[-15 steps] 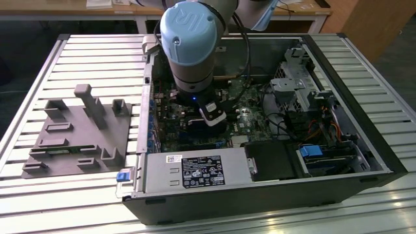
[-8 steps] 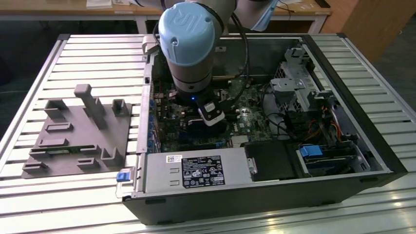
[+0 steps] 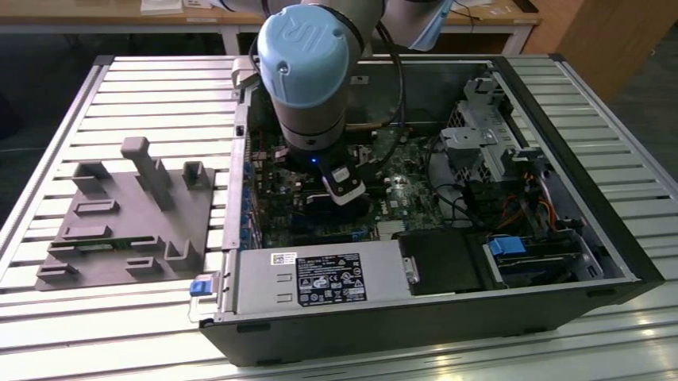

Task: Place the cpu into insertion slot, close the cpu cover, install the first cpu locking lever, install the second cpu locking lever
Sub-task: 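Install the second cpu locking lever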

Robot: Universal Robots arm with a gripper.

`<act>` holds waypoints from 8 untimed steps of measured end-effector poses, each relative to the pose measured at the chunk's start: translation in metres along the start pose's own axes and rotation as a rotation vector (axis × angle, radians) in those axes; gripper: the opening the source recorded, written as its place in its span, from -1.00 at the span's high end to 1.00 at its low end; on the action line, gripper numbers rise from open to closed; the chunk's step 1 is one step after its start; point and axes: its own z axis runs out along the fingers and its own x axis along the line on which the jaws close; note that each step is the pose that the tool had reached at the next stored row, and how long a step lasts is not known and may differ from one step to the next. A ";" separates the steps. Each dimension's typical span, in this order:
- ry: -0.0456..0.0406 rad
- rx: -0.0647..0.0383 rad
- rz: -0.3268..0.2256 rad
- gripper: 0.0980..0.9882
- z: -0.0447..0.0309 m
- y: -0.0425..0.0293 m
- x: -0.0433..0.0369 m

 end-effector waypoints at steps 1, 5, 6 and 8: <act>-0.0001 0.000 0.000 0.99 0.0001 0.0000 0.0001; -0.0003 0.003 0.000 0.99 0.0005 -0.0002 0.0005; -0.0003 0.004 0.000 0.99 0.0006 -0.0003 0.0006; -0.0003 0.004 0.000 0.99 0.0006 -0.0004 0.0007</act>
